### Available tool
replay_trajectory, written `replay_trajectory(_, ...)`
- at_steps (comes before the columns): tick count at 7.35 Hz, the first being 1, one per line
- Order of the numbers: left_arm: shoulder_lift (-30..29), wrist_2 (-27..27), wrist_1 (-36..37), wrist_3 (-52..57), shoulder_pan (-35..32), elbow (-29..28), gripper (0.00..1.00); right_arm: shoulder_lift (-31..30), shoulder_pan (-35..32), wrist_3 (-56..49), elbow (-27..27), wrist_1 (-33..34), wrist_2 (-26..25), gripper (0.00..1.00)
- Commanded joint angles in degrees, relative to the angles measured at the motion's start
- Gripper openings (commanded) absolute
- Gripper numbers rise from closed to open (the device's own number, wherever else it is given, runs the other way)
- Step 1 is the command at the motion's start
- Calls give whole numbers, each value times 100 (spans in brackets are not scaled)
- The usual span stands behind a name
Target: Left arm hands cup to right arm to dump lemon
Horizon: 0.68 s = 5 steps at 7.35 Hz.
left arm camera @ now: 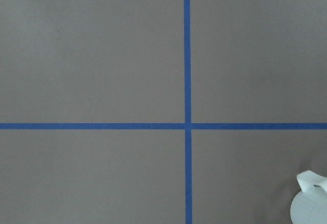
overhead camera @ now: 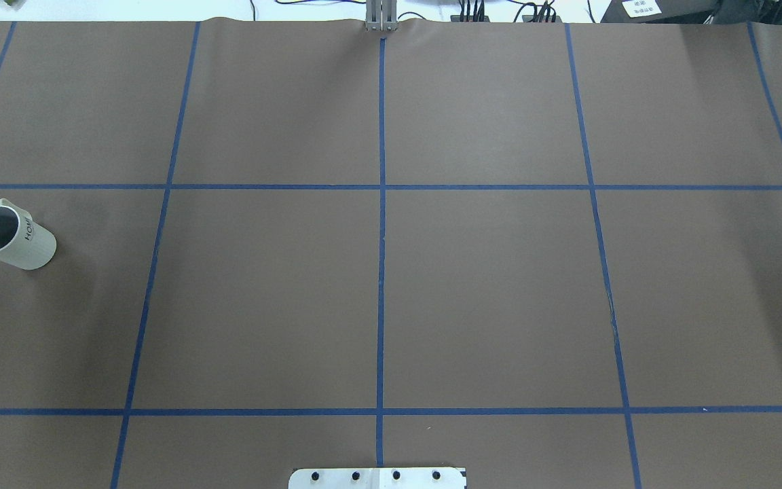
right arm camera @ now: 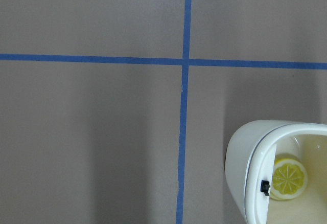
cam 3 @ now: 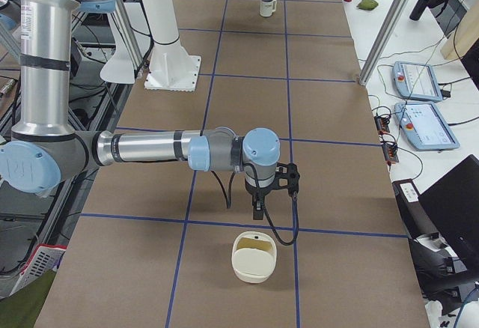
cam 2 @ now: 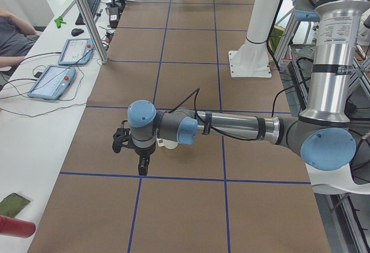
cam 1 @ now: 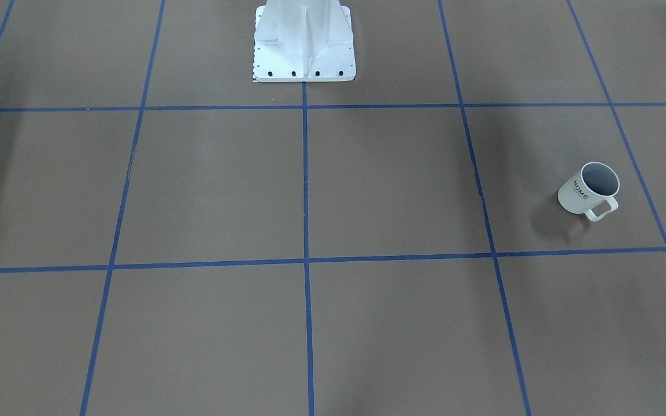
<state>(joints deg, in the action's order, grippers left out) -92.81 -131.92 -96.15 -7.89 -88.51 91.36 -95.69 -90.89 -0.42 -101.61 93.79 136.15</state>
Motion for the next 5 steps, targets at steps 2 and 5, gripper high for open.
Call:
replay_trajectory(2, -9, 0, 0, 7, 1, -22, 100, 471, 2, -2, 439, -10, -1, 100)
replay_trajectory(5, -27, 0, 0, 7, 1, -40, 100, 587, 2, -2, 529, -1, -1, 100)
